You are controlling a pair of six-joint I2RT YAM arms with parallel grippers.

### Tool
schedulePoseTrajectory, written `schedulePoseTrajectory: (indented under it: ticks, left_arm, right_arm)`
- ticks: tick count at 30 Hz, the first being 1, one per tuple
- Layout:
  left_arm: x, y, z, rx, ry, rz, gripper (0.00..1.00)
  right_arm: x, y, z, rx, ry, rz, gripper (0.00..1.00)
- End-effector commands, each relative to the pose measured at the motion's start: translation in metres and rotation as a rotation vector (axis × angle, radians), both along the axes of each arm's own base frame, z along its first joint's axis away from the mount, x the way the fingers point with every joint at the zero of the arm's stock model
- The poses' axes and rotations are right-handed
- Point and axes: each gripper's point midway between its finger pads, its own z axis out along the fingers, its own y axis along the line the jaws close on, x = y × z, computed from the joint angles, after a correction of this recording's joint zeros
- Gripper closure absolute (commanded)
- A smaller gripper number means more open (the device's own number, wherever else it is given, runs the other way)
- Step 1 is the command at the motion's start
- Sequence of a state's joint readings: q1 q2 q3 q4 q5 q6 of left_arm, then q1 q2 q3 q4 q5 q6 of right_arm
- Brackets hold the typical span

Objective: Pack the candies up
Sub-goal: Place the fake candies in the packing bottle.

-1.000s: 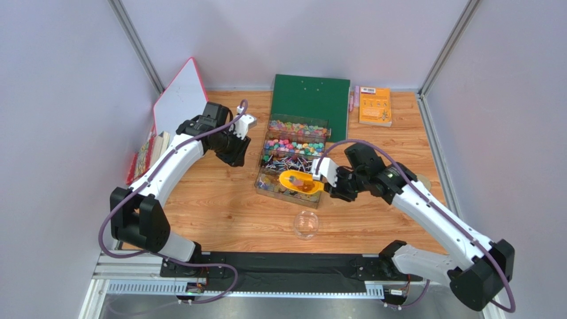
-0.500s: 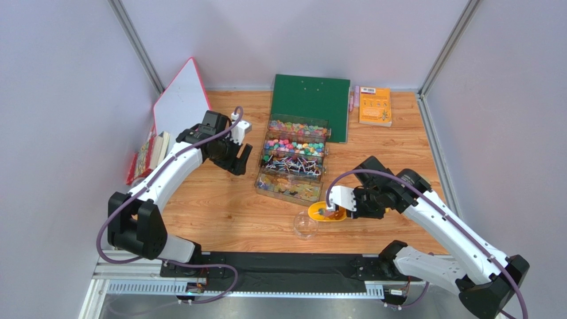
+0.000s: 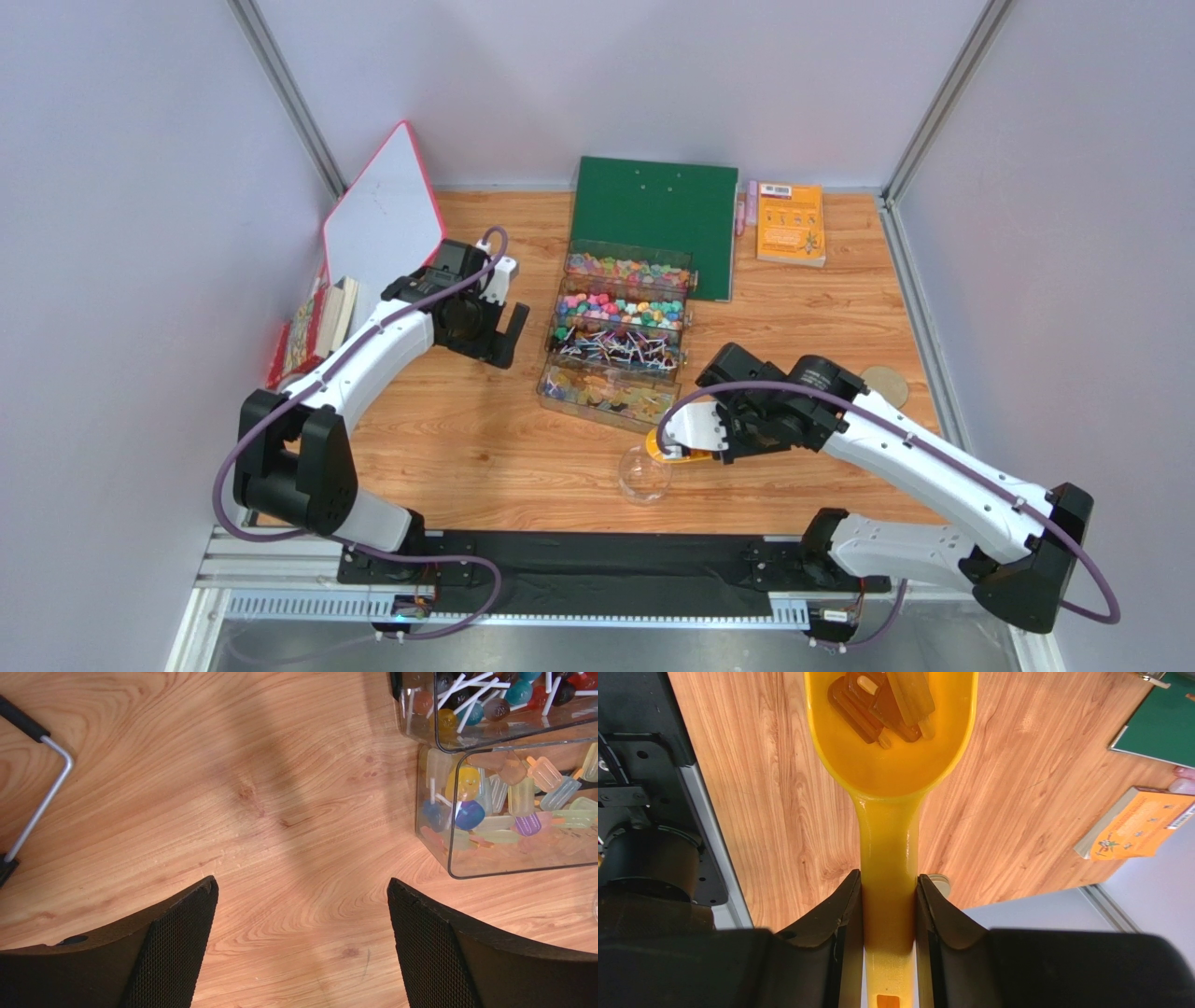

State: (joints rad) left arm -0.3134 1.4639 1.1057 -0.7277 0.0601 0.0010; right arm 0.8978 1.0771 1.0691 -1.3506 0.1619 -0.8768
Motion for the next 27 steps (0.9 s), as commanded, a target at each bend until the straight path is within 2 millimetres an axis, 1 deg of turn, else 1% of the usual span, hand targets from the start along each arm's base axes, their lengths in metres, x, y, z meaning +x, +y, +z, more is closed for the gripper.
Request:
schedulePoseTrajectory:
  ticks: [1,3,7,14,21,27]
  left_arm:
    - [0.013,0.004,0.013,0.005,-0.068,0.042,0.05]
    - [0.015,0.005,0.015,0.009,-0.079,0.041,0.05]
    - [0.017,0.007,0.019,0.015,-0.093,0.049,0.05]
    - [0.017,0.006,0.025,0.009,-0.114,0.046,0.06]
    - [0.021,-0.001,0.032,-0.025,-0.121,0.036,0.06]
    - [0.021,-0.002,0.034,-0.030,-0.119,0.034,0.06]
  right_arm:
    - [-0.021,-0.045,0.013,-0.233,0.021,0.002,1.00]
    - [-0.021,-0.043,0.014,-0.253,0.004,0.025,1.00]
    - [-0.020,-0.051,0.015,-0.370,-0.027,0.065,1.00]
    - [-0.021,-0.054,0.016,-0.459,-0.038,0.088,1.00]
    - [-0.015,-0.051,0.022,-0.475,-0.084,0.101,1.00]
    - [-0.014,-0.047,0.023,-0.483,-0.104,0.130,1.00]
